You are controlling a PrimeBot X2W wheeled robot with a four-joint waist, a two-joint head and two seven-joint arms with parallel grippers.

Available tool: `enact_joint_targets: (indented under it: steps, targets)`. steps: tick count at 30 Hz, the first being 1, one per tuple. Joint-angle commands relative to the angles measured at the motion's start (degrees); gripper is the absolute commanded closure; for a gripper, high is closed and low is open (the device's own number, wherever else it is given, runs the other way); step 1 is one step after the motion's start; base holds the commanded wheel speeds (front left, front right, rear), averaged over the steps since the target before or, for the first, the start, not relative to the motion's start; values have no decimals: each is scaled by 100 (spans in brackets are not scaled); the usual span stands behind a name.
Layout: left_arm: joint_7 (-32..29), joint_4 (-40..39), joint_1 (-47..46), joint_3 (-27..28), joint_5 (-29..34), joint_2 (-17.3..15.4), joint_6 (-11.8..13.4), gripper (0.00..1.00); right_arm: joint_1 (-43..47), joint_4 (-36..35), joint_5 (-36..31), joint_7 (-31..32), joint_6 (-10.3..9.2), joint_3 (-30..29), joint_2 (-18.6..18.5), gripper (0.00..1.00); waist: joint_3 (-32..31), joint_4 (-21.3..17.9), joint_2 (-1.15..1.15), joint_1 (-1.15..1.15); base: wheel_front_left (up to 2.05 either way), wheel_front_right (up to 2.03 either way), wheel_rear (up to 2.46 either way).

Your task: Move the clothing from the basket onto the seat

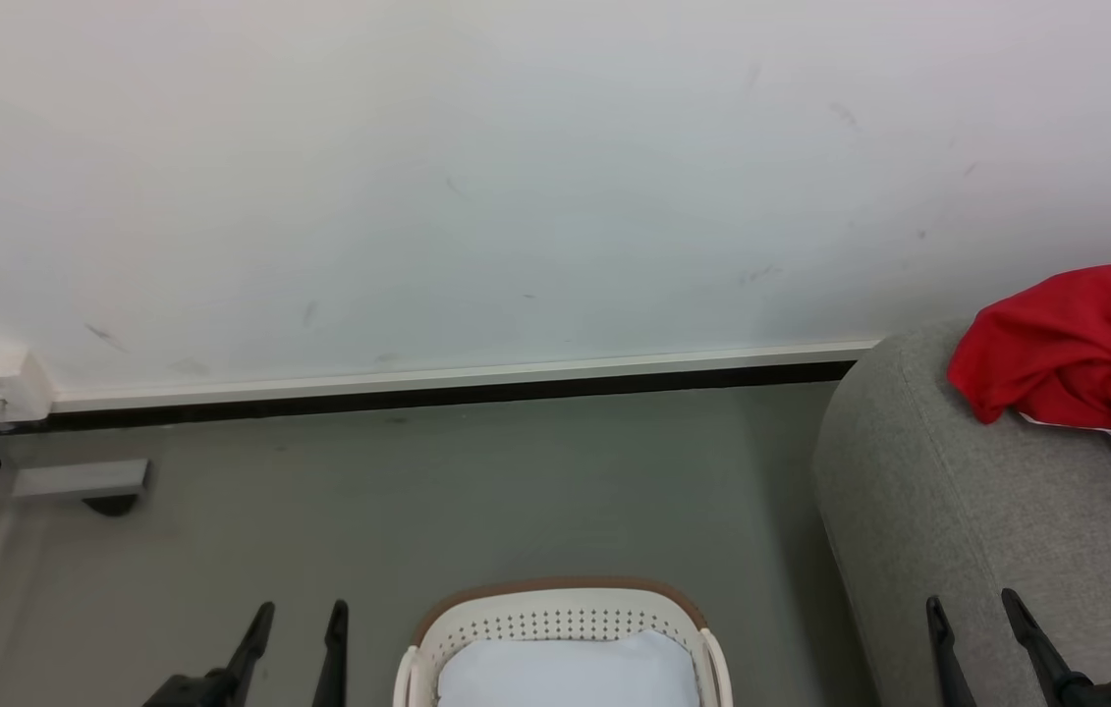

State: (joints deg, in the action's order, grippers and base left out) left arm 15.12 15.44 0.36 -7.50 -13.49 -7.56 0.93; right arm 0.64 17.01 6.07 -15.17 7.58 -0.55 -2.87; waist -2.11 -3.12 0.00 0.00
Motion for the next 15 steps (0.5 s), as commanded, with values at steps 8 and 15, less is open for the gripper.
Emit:
enact_joint_targets:
  steps: [8,15]
  targets:
    - [4,64,23,147,173,86,-86,0,-38,71,-5,4,-16,30,-5,0,-18,-5,0,0,0,0,0]
    - [4,75,45,250,268,147,-140,0,-41,64,-8,4,-17,37,-6,0,-35,-29,0,0,0,0,0]
